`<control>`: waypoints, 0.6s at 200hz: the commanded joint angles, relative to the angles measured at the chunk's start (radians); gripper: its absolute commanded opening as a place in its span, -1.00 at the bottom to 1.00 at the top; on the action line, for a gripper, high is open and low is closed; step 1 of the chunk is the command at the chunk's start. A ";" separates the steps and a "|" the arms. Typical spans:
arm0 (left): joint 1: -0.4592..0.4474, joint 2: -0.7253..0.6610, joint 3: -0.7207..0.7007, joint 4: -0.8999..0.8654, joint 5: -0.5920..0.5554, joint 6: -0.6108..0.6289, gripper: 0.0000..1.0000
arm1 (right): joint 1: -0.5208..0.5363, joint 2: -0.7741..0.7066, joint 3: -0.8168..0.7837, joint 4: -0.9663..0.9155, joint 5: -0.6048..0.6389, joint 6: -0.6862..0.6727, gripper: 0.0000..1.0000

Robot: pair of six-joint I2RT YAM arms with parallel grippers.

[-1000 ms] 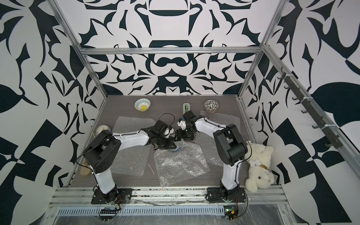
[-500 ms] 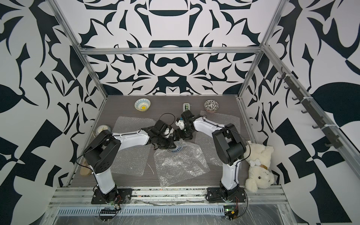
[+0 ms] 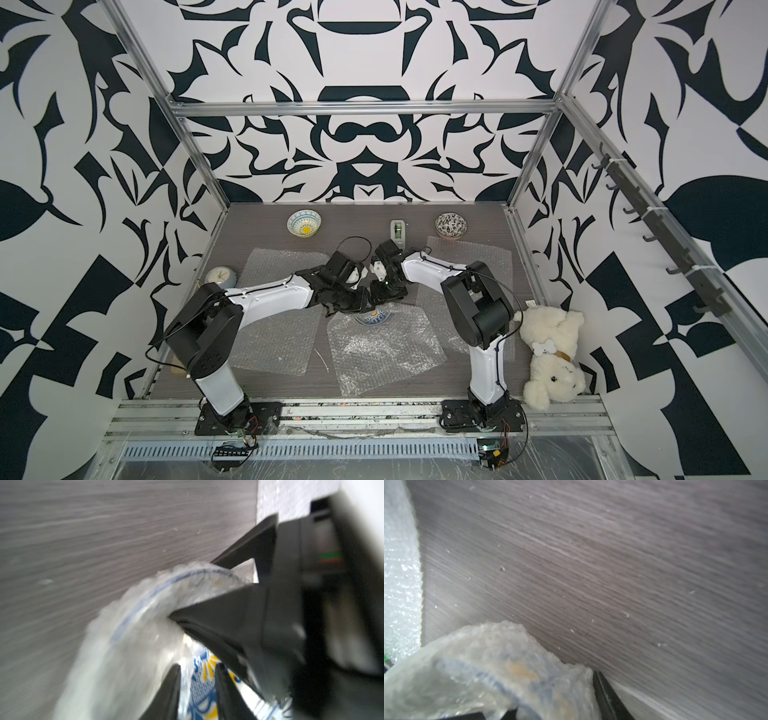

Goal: Wrap bowls in bubble wrap
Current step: Wrap the bowl in bubble wrap.

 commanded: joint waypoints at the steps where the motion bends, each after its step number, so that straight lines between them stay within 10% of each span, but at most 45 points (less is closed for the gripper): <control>1: 0.003 -0.091 -0.009 -0.019 -0.091 0.004 -0.26 | 0.001 -0.021 -0.026 -0.035 0.099 0.007 -0.13; 120: 0.069 -0.125 -0.048 -0.052 -0.137 0.009 -0.28 | 0.002 -0.087 -0.096 0.150 0.102 0.129 -0.37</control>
